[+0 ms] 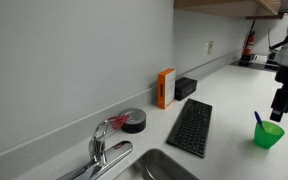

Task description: Take the pen out of the cup and put it on the counter

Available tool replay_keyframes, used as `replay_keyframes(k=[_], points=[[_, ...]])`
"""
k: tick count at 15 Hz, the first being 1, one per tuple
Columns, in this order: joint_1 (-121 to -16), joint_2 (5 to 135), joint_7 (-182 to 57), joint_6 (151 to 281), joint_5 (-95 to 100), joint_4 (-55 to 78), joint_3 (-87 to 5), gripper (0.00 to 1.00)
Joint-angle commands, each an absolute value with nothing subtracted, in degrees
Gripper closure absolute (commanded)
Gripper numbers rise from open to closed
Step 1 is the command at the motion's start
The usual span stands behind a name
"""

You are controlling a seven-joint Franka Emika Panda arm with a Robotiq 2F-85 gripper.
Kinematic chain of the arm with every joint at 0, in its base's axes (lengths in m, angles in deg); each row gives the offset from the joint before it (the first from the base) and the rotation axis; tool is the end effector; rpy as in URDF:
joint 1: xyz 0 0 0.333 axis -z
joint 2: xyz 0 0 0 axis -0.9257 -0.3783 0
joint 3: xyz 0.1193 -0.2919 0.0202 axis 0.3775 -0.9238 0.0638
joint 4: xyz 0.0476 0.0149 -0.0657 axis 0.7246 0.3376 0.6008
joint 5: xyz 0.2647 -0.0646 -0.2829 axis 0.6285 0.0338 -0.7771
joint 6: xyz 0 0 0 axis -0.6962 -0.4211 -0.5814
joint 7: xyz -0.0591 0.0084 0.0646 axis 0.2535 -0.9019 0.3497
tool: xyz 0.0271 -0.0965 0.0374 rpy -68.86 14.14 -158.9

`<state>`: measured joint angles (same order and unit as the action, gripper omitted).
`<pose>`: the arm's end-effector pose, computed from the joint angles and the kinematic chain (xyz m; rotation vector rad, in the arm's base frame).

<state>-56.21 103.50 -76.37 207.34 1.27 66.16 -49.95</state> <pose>0.3753 -0.1711 0.3590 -3.0872 0.3181 0.1184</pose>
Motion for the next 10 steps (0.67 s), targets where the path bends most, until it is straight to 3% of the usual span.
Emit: replay_keyframes(k=[1, 10], points=[[-56.3, 101.3, -75.4, 210.2, 2.3, 65.7, -50.1, 0.0], [-56.0, 94.5, -73.6, 217.6, 4.5, 64.4, -50.3, 0.0]])
